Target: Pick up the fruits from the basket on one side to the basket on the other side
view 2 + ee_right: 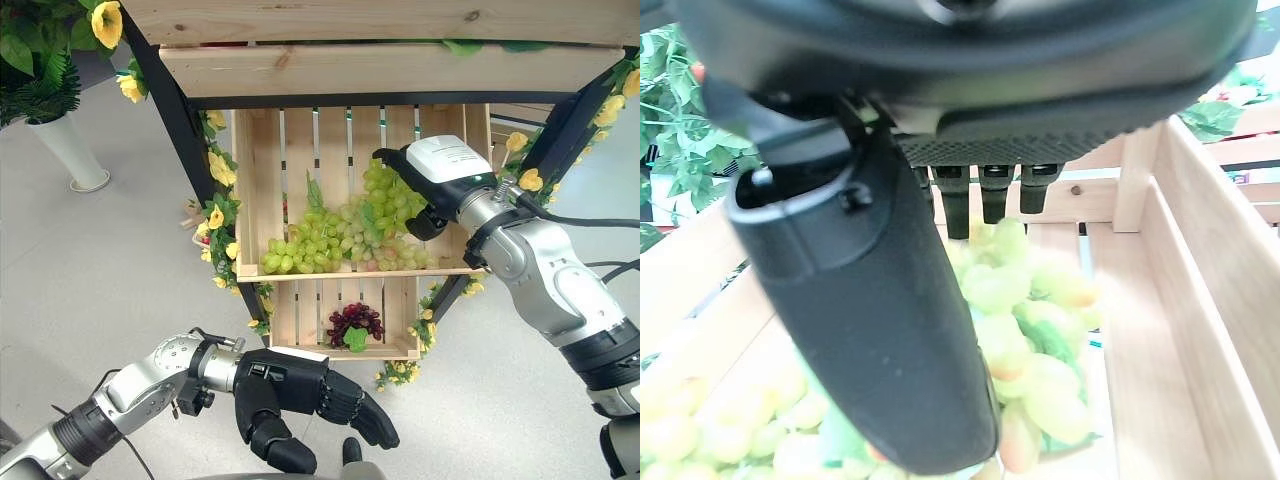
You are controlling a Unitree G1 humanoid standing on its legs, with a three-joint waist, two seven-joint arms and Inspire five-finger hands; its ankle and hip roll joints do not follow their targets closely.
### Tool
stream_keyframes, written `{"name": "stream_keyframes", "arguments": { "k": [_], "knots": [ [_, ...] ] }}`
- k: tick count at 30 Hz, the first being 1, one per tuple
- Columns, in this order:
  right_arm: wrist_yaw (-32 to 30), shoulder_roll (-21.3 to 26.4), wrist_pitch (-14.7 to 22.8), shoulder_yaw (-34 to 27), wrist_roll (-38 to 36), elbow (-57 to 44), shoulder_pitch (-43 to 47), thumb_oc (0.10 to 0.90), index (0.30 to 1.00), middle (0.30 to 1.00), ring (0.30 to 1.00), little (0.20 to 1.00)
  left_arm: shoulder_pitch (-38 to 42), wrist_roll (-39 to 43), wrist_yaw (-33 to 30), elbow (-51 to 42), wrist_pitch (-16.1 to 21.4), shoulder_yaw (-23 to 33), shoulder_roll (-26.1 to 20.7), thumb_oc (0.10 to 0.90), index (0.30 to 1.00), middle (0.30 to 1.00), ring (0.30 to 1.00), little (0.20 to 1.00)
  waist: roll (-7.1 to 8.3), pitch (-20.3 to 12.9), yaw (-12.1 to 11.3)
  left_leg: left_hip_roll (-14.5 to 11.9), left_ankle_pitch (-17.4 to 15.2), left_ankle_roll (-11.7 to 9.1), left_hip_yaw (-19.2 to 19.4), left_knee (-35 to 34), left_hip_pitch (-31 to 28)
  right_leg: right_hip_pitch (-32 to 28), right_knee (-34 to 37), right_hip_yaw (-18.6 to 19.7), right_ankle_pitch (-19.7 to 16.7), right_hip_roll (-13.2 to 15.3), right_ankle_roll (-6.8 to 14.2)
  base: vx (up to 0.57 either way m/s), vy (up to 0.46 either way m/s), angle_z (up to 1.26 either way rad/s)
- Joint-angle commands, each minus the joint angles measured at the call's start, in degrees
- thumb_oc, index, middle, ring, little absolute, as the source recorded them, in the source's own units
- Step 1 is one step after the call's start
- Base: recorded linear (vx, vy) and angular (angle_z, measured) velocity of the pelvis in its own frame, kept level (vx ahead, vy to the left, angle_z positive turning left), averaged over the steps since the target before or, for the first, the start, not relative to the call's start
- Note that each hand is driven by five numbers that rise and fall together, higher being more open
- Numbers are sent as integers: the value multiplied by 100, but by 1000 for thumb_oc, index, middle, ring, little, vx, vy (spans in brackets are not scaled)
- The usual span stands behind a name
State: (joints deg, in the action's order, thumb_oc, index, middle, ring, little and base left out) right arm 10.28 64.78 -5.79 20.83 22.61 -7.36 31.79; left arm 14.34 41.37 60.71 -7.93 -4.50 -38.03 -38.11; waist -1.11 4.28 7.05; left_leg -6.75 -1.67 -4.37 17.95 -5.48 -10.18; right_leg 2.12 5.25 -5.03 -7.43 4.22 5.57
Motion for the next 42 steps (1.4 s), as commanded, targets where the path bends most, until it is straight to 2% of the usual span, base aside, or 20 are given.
{"name": "stream_keyframes", "arguments": {
  "k": [1, 4, 8, 9, 15, 18, 21, 27, 30, 33, 40, 42],
  "knots": [
    [-18, 412, -27, -202, 347, -267, 842, 800, 900, 900, 900, 900, 454, 627, 47, -234, 577, -91, -52, 800, 900, 900, 900, 900, 184, -263, -15, -37, -23, 31, -57, 48, 264, -577, -25, -110, 480, 221, 323, 0, 0, 0],
    [-41, 485, -46, -264, 146, -319, 826, 800, 900, 900, 900, 900, 453, 654, -7, -262, 573, -83, -89, 800, 900, 900, 900, 900, 196, -260, -4, -41, -27, 26, -48, 48, 259, -574, -25, -96, 474, 218, 333, 0, 0, 0],
    [148, 502, -72, -402, -472, -403, 746, 800, 900, 900, 900, 900, 415, 653, 72, -199, 601, 0, -102, 800, 900, 900, 900, 900, 202, -245, 22, -40, -30, 22, -25, 48, 252, -575, -25, -93, 466, 214, 334, 0, 0, 0],
    [129, 506, -103, -470, -966, -463, 689, 800, 900, 900, 900, 900, 396, 654, 38, -257, 560, 34, -113, 800, 900, 900, 900, 900, 211, -240, 23, -37, -28, 21, -31, 48, 251, -578, -25, -93, 464, 213, 329, 0, 0, 0],
    [88, 281, -18, -807, -2415, -555, 348, 800, 900, 900, 900, 900, 352, 666, 153, -206, 505, 201, -127, 800, 900, 900, 900, 900, 225, -228, 22, -29, -39, 24, -56, 48, 244, -594, -25, -101, 470, 207, 322, 0, 0, 0],
    [153, 60, -17, -988, -3032, -683, 86, 800, 900, 900, 900, 900, 322, 666, 200, -203, 475, 282, -114, 800, 900, 900, 900, 900, 219, -227, 26, -26, -41, 27, -70, 48, 247, -596, -25, -107, 474, 207, 313, 0, 0, 0],
    [410, -308, -79, -1226, -4217, -806, -284, 800, 900, 900, 900, 900, 260, 649, 225, -196, 453, 374, -98, 800, 900, 900, 900, 900, 216, -210, 18, -27, -45, 31, -66, 48, 234, -610, -25, -125, 477, 217, 303, 0, 0, 0],
    [800, -1077, -97, -1427, -5671, -853, -758, 800, 900, 900, 900, 900, 150, 594, 359, -16, 545, 510, -45, 800, 900, 900, 900, 900, 211, -193, -14, -17, -52, 38, -93, 48, 227, -632, -25, -179, 483, 237, 289, -4, 1, -2],
    [976, -1411, -11, -1472, -6150, -890, -912, 800, 900, 900, 900, 900, 77, 582, 411, 41, 549, 609, 20, 800, 900, 900, 900, 900, 214, -204, -59, -14, -42, 45, -134, 48, 234, -642, -25, -210, 485, 241, 282, 0, 0, 0],
    [1073, -1737, 83, -1526, -6328, -984, -1078, 800, 900, 900, 900, 900, -24, 472, 475, 67, 553, 693, 115, 800, 900, 900, 900, 900, 210, -206, -113, -4, -37, 57, -170, 48, 249, -648, -25, -247, 490, 247, 267, 0, 0, 0],
    [1227, -2272, 336, -1615, -7082, -1064, -1333, 800, 900, 900, 900, 900, -189, 350, 472, 129, 620, 814, 271, 800, 900, 900, 900, 900, 195, -214, -193, 29, -34, 78, -282, 48, 282, -670, -25, -297, 512, 262, 257, -6, 8, 3],
    [1284, -2452, 542, -1636, -7129, -1121, -1428, 800, 900, 900, 900, 900, -246, 296, 457, 109, 623, 880, 338, 800, 900, 900, 900, 900, 189, -214, -234, 62, -39, 96, -331, 48, 297, -668, -25, -306, 517, 271, 256, -19, 44, 3]
  ]
}}
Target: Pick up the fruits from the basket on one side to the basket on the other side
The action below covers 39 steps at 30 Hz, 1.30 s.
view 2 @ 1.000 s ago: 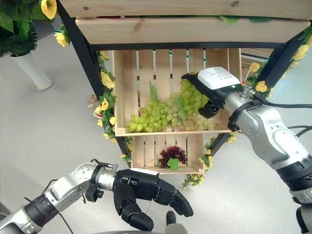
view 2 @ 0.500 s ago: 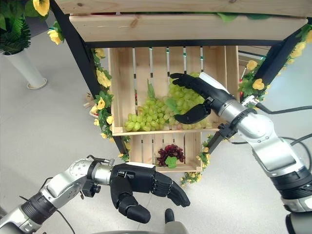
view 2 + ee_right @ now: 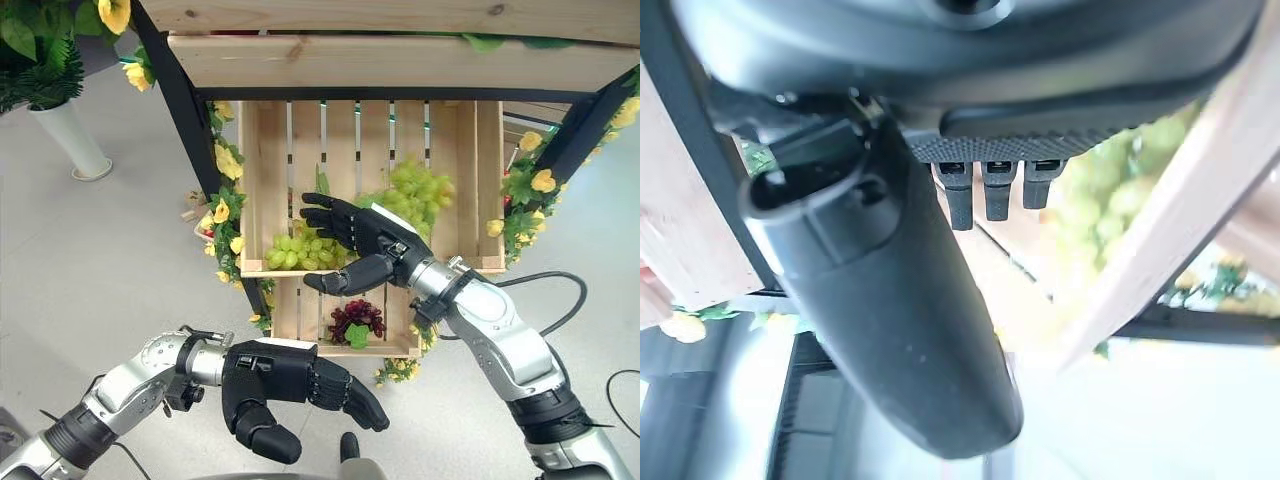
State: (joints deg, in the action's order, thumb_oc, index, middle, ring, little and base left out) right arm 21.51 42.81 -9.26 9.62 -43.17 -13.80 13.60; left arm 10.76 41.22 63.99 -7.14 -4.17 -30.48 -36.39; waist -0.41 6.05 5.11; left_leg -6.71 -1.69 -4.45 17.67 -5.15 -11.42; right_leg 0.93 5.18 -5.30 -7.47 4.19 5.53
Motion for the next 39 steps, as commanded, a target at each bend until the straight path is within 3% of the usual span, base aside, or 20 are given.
{"name": "stream_keyframes", "arguments": {
  "k": [1, 13, 19, 22, 29, 33, 35, 39],
  "knots": [
    [143, -373, 1003, -514, -656, -510, 350, 800, 900, 900, 900, 900, 87, 275, 123, 16, 587, 153, 204, 800, 900, 900, 900, 900, 113, -387, -70, 82, -46, 121, -325, 15, 429, -551, -18, -289, 526, 286, 262, -14, 44, 3],
    [450, -2031, 1861, -369, -1968, -823, -133, 800, 900, 900, 900, 900, -228, 189, 206, 45, 415, 593, 660, 800, 900, 900, 900, 900, 18, -400, -417, 411, -164, 335, -681, 15, 494, -637, -90, -512, 547, 535, 391, 4, 100, 5],
    [715, -2511, 1898, -132, -2271, -855, -291, 800, 900, 900, 900, 900, -257, 139, 269, -21, 269, 665, 786, 800, 900, 900, 900, 900, -19, -378, -528, 530, -205, 446, -771, 15, 531, -533, -330, -616, 595, 678, 488, -13, 134, 13],
    [1283, -2694, 1358, 140, -2595, -863, -411, 800, 900, 900, 900, 900, -256, 177, 320, -40, 187, 694, 784, 800, 900, 900, 900, 900, -21, -355, -607, 650, -236, 546, -894, 15, 591, -359, -614, -620, 546, 778, 593, -26, 134, 15],
    [2331, -2617, 731, 567, -3022, -625, -539, 800, 900, 900, 900, 900, -182, 166, 300, -13, 130, 748, 700, 800, 900, 900, 900, 900, 19, -322, -706, 747, -196, 642, -1072, 15, 682, -58, -1167, -529, 499, 751, 642, -19, 31, 1],
    [2871, -2548, 616, 754, -3174, -453, -619, 800, 900, 900, 900, 900, -97, 190, 305, 58, 126, 713, 707, 800, 900, 900, 900, 900, 22, -335, -649, 742, -118, 630, -1331, 15, 738, -155, -815, -107, 746, 405, 432, -8, -148, 12],
    [3103, -2550, 596, 832, -3010, -379, -745, 800, 900, 900, 900, 900, -20, 95, 356, 106, 89, 660, 816, 800, 900, 900, 900, 900, 36, -331, -574, 799, -40, 626, -1660, 15, 820, -197, -596, 369, 733, 214, 316, -14, -255, 58],
    [3123, -2390, 323, 790, -2338, -155, -898, 800, 900, 900, 900, 900, 14, -30, 221, 122, 147, 677, 834, 800, 900, 900, 900, 900, 72, -264, -548, 813, 86, 580, -1987, 15, 897, -235, -524, 541, 770, 21, 178, -68, -296, 115]
  ]
}}
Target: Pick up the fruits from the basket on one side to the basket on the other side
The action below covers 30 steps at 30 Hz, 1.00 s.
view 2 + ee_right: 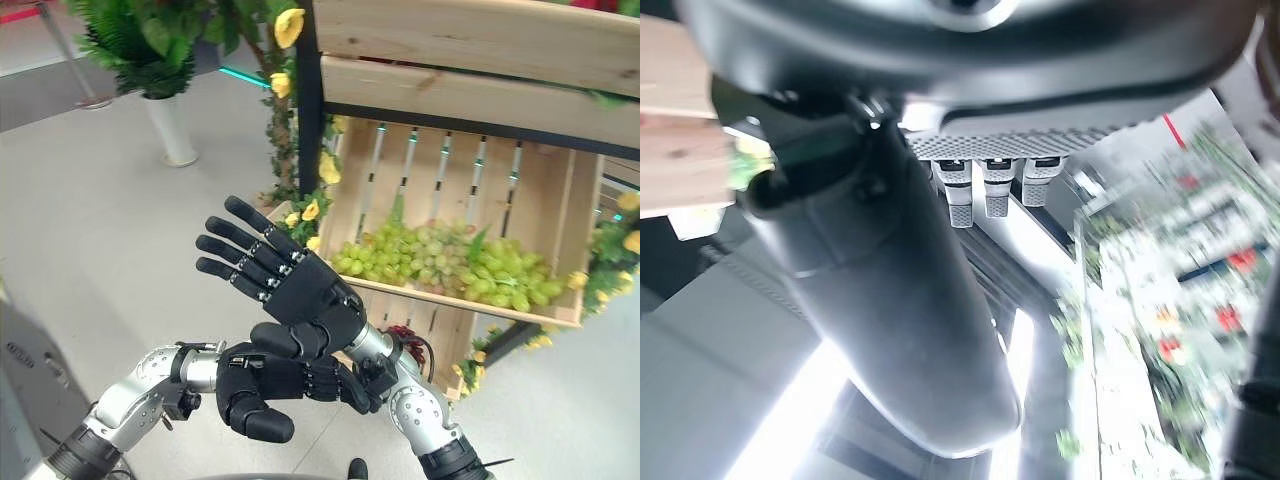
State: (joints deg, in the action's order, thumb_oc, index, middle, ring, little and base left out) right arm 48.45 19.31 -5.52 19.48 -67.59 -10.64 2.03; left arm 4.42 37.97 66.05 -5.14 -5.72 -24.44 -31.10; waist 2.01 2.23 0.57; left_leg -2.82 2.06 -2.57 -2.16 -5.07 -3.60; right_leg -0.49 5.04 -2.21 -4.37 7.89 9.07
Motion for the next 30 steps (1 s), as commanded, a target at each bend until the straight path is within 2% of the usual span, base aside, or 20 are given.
{"name": "stream_keyframes", "arguments": {
  "k": [1, 5, 6, 8, 9, 10, 11, 13, 14, 15, 16, 20, 22, 23, 24, 25, 27, 30],
  "knots": [
    [377, -19, -129, -199, 108, -462, 251, 800, 900, 900, 900, 900, 645, 257, -16, -80, 309, 83, 301, 800, 900, 900, 900, 900, -168, 126, -93, 419, -282, 385, -16, 7, 119, -98, -501, 222, 460, -358, -185, -98, -278, 82],
    [168, 345, -420, -219, 700, -125, 121, 800, 900, 900, 900, 900, 518, 217, -209, -85, 333, 185, 54, 800, 900, 900, 900, 900, -104, 232, -107, 244, -131, 203, -66, 7, 210, -181, -363, 69, 481, -562, -338, -110, -346, 42],
    [-5, 545, -408, -223, 981, 56, 83, 800, 900, 900, 900, 900, 488, 159, -435, -21, 342, 172, -43, 800, 900, 900, 900, 900, -87, 305, -112, 126, 22, 65, -48, 7, 308, -221, -269, -16, 453, -628, -383, -133, -323, 34],
    [-223, 691, -533, -171, 1223, 249, 125, 800, 900, 900, 900, 900, 499, 124, -952, 171, 374, 102, -127, 800, 900, 900, 900, 900, -78, 373, -128, 14, 188, -60, -36, 7, 463, -239, -158, -78, 415, -674, -417, -124, -230, 52],
    [-223, 691, -533, -171, 1223, 249, 125, 800, 900, 900, 900, 900, 499, 124, -952, 171, 374, 102, -127, 800, 900, 900, 900, 900, -78, 373, -128, 14, 188, -60, -36, 7, 463, -239, -158, -78, 415, -674, -417, -190, -220, 56],
    [-440, 804, -423, -104, 1568, 711, 116, 800, 900, 900, 900, 900, 504, -245, -1379, 692, 650, 80, -270, 800, 900, 900, 900, 900, -84, 489, -182, -77, 368, -175, -25, 7, 751, -257, -58, -213, 395, -705, -465, -163, -194, 41],
    [-687, 842, -381, -79, 1588, 898, 77, 800, 900, 900, 900, 900, 452, -235, -1614, 867, 672, 74, -330, 800, 900, 900, 900, 900, -96, 531, -201, -91, 444, -210, -20, 7, 852, -279, -31, -288, 386, -715, -478, -182, -238, 65],
    [-1188, 731, -133, -10, 1991, 1491, 4, 800, 900, 900, 900, 900, 223, -744, -2298, 1082, 572, 187, -311, 800, 900, 900, 900, 900, -114, 594, -269, -51, 456, -222, 49, 7, 881, -349, -10, -465, 434, -704, -508, -45, -91, 85],
    [-1263, 707, -61, -13, 2059, 1677, -23, 800, 900, 900, 900, 900, 174, -961, -2374, 1197, 648, 209, -309, 800, 900, 900, 900, 900, -119, 598, -288, -34, 451, -217, 94, 7, 848, -362, -4, -534, 443, -688, -514, -32, -26, 83],
    [-1690, 648, -34, 3, 2058, 1973, -104, 800, 900, 900, 900, 900, 29, -1533, -2805, 1325, 714, 229, -336, 800, 900, 900, 900, 900, -115, 613, -314, 14, 364, -212, 200, 197, 828, -383, -4, -701, 454, -632, -529, -35, 20, 62],
    [-2022, 551, -11, -34, 2051, 2204, -173, 800, 900, 900, 900, 900, -108, -1980, -3171, 1393, 631, 308, -282, 800, 900, 900, 900, 900, -85, 631, -330, 67, 213, -210, 294, 513, 836, -419, -4, -835, 449, -556, -534, -46, 55, 56],
    [-2567, 525, 150, -30, 2495, 2552, -333, 800, 900, 900, 900, 900, -303, -2646, -3894, 1429, 582, 552, -223, 800, 900, 900, 900, 900, 2, 690, -333, 185, -135, -179, 515, 1226, 874, -454, -4, -1057, 321, -335, -518, -31, 130, 79],
    [-2673, 524, 109, -67, 2566, 2649, -421, 800, 900, 900, 900, 900, -325, -2739, -3976, 1445, 504, 632, -178, 800, 900, 900, 900, 900, -2, 668, -285, 102, -137, -177, 729, 1188, 808, -439, -13, -1169, 302, -277, -520, -6, 185, 82],
    [-2808, 514, 188, -113, 2579, 2710, -527, 800, 900, 900, 900, 900, -363, -2883, -3972, 1446, 440, 653, -149, 800, 900, 900, 900, 900, -25, 653, -233, -38, -100, -209, 1012, 1102, 725, -446, -22, -1296, 303, -243, -522, 18, 259, 70],
    [-2940, 475, 252, -187, 2589, 2770, -704, 800, 900, 900, 900, 900, -389, -2987, -3998, 1595, 324, 605, -113, 800, 900, 900, 900, 900, -75, 620, -127, -268, -2, -261, 1491, 903, 568, -465, -55, -1542, 320, -167, -508, 36, 326, 122],
    [-2964, 444, 250, -184, 2670, 2768, -768, 800, 900, 900, 900, 900, -380, -2956, -3973, 1661, 306, 558, -109, 800, 900, 900, 900, 900, -103, 602, -82, -315, 40, -261, 1667, 722, 450, -456, -87, -1650, 334, -127, -488, 62, 345, 133],
    [-3110, 369, 328, -64, 2648, 2915, -759, 800, 900, 900, 900, 900, -416, -2958, -4257, 1894, 171, 394, -19, 800, 900, 900, 900, 900, -236, 546, -95, -222, 168, -204, 1663, 98, 116, -391, -257, -1756, 364, -35, -386, 107, 312, 88],
    [-3189, 257, 358, -4, 2710, 3047, -662, 800, 900, 900, 900, 900, -481, -3220, -4375, 2221, 175, 290, 28, 800, 900, 900, 900, 900, -250, 480, -189, -51, 26, -70, 1511, 7, 21, -352, -446, -1838, 367, 129, -215, 121, 317, 70]
  ]
}}
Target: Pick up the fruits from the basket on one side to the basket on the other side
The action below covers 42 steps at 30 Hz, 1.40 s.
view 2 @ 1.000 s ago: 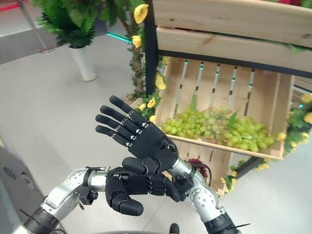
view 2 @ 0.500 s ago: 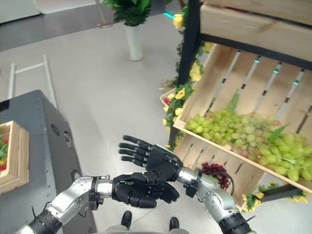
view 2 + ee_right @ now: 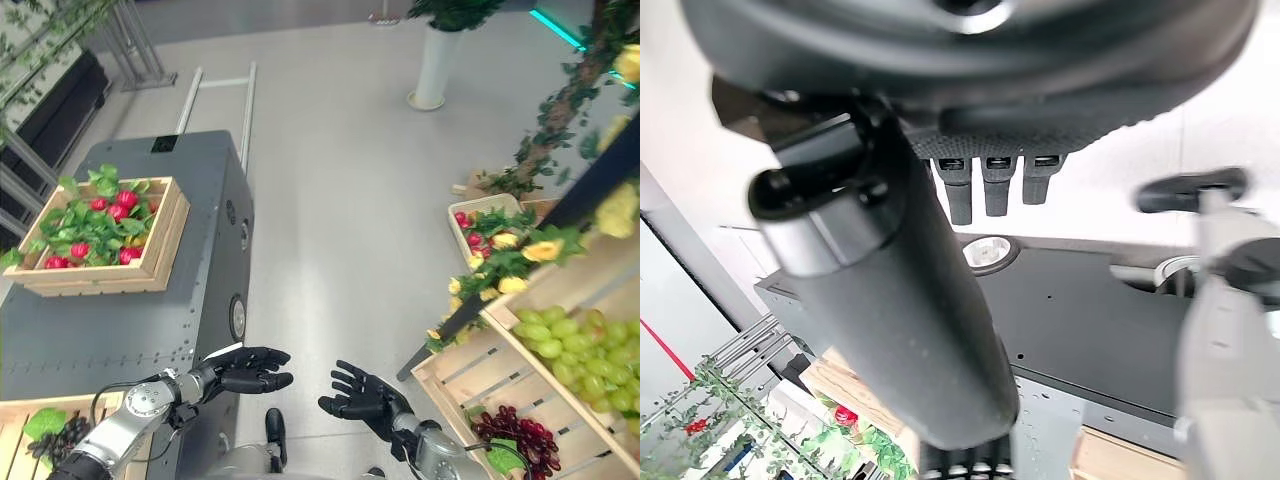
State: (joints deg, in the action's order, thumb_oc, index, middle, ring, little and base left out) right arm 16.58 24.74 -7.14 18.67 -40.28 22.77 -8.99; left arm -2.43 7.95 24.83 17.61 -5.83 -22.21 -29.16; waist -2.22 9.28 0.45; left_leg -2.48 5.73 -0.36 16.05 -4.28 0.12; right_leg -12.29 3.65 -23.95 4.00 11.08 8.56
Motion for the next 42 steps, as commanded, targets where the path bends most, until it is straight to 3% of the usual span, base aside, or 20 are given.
{"name": "stream_keyframes", "arguments": {
  "k": [1, 6, 8, 11, 13, 14, 18, 20, 21, 22, 25, 34, 39, 42],
  "knots": [
    [-5, -297, 516, 82, -28, -295, 444, 800, 900, 900, 900, 900, 203, -227, -243, -39, 194, 57, -167, 800, 900, 900, 900, 900, 175, -227, -182, -71, -351, -281, -312, -72, -356, 835, -329, 328, -467, -174, -151, 79, 216, 76],
    [-63, -459, 605, 99, -35, -363, 511, 800, 900, 900, 900, 900, 181, -417, -140, -64, 204, -57, -164, 800, 900, 900, 900, 900, 227, -184, -357, 178, -521, -49, -364, -72, -416, 988, -839, 201, -571, 176, 69, 59, 273, 55],
    [-179, -499, 704, 94, -101, -407, 536, 800, 900, 900, 900, 900, 213, -479, -107, -191, 258, -98, -226, 800, 900, 900, 900, 900, 239, -137, -453, 287, -632, 9, -460, -72, -474, 1113, -1432, 245, -657, 393, 167, 68, 267, 52],
    [-120, -515, 794, 78, -208, -438, 592, 800, 900, 900, 900, 900, 267, -458, -188, -415, 240, -143, -304, 800, 900, 900, 900, 900, 199, -72, -480, 349, -551, 132, -564, -72, -390, 1459, -2047, 316, -888, 506, 119, -40, 162, 24],
    [-136, -518, 814, 82, -203, -498, 599, 800, 900, 900, 900, 900, 308, -412, -180, -548, 211, -113, -348, 800, 900, 900, 900, 900, 195, -41, -460, 385, -542, 166, -747, -72, -384, 1580, -2187, 586, -850, 376, 102, 6, 39, 34],
    [-114, -510, 866, 101, -136, -543, 592, 800, 900, 900, 900, 900, 377, -354, -271, -663, 191, -158, -377, 800, 900, 900, 900, 900, 213, -37, -399, 406, -540, 181, -938, -72, -369, 1567, -1918, 839, -775, 154, 88, 17, -48, 37],
    [-164, -482, 918, 103, -210, -637, 550, 800, 900, 900, 900, 900, 455, -202, -330, -750, 191, -242, -329, 800, 900, 900, 900, 900, 257, -93, -311, 461, -540, 176, -1203, -72, -319, 1405, -978, 1262, -709, -93, 44, 51, -94, 57],
    [-183, -454, 1015, 142, -222, -629, 575, 800, 900, 900, 900, 900, 484, -287, -382, -680, 346, -385, -220, 800, 900, 900, 900, 900, 318, -192, -218, 528, -589, 182, -1451, -72, -262, 1312, -105, 1751, -962, -257, 103, 128, -223, 58],
    [-154, -444, 1005, 151, -206, -640, 583, 800, 900, 900, 900, 900, 487, -262, -384, -674, 370, -399, -214, 800, 900, 900, 900, 900, 323, -204, -198, 536, -599, 186, -1479, -72, -262, 1310, -41, 1818, -995, -279, 115, 137, -259, 83],
    [-194, -394, 1017, 132, -232, -730, 552, 800, 900, 900, 900, 900, 496, -289, -304, -602, 505, -442, -176, 800, 900, 900, 900, 900, 337, -227, -82, 582, -627, 223, -1670, -72, -262, 1356, 97, 2262, -1066, -425, 100, 90, -209, 87],
    [-70, -335, 1012, 61, -168, -857, 501, 800, 900, 900, 900, 900, 464, -189, -199, -618, 676, -450, -190, 800, 900, 900, 900, 900, 343, -208, 41, 599, -623, 246, -1935, -72, -276, 1363, 58, 2596, -1031, -635, 18, 87, -292, 110],
    [-31, -243, 1043, 60, -205, -1105, 590, 800, 900, 900, 900, 900, 484, 185, 92, -1148, 571, -356, -344, 800, 900, 900, 900, 900, 438, -158, -29, 270, -492, -32, -1924, 110, -141, 1153, 135, 2318, -786, -902, -200, 37, -331, 45],
    [-103, -139, 1152, -17, -142, -1045, 703, 800, 900, 900, 900, 900, 519, 377, 238, -1473, 615, -167, -426, 800, 900, 900, 900, 900, 460, 6, -209, 298, -592, -205, -1806, 898, 239, 969, 135, 1806, -709, -797, -300, -10, -187, 52],
    [-123, -50, 1177, -93, -44, -1012, 703, 800, 900, 900, 900, 900, 519, 404, 189, -1677, 653, -76, -494, 800, 900, 900, 900, 900, 504, 95, -187, 406, -936, -207, -1464, 1752, 524, 912, 132, 1500, -733, -635, -337, -38, -14, 67]
  ]
}}
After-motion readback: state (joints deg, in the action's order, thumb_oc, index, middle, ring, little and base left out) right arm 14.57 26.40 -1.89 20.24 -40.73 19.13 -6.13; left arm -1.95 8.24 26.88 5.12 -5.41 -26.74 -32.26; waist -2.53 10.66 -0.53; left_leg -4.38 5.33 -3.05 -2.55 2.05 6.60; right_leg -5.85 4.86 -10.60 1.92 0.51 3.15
